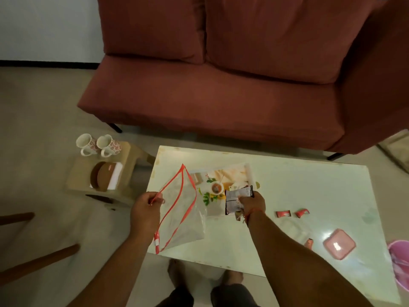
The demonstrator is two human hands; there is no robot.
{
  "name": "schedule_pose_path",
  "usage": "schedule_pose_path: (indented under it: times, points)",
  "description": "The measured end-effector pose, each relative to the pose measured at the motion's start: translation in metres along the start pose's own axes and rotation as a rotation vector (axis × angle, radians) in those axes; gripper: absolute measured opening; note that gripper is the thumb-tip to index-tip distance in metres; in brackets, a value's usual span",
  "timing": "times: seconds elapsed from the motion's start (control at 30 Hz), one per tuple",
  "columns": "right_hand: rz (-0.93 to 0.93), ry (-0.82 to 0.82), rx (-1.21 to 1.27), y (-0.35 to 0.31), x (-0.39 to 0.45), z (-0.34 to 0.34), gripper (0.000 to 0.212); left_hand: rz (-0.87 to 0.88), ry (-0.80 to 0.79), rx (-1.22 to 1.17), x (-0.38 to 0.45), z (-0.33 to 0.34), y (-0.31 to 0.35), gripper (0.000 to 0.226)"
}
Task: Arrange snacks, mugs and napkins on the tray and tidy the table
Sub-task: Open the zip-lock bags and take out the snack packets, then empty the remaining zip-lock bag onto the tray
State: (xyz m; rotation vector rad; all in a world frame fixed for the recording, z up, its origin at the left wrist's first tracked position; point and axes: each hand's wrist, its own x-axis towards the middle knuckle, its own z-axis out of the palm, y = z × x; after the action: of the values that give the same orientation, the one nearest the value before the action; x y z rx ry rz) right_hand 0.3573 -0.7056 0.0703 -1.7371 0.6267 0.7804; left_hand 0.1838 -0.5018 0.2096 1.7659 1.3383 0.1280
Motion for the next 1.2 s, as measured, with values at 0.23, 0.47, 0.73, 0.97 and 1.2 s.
schedule_pose_path:
  times: [0.23,0.47,0.73,0.97,1.2]
  points:
    - [0.224,-0.146,0.315,0.029,0.052,0.051,0.014,-0.029,0.002,0.042,0.012,0.013,-0.025,0.012]
    - [0.052,0.098,-0.221,0.045,0.044,0.035,0.058,0.023,-0.041,0.043,0.009,0.006,-0.024,0.006]
    - [-0.497,-0.719,-0.378,-0.031,-0.079,0.002,0.070,0.130,-0.371,0.132,-0.001,-0.036,0.031,0.015]
    - [-0.568,-0.835,-0.581,-0.101,-0.183,-0.006,0.068,0.166,-0.671,0.055,0.004,-0.098,0.105,0.017]
    - [-0.640,-0.566,0.088,-0.119,-0.249,0.010,0.023,0.043,-0.893,-0.823,0.020,-0.165,0.141,0.054]
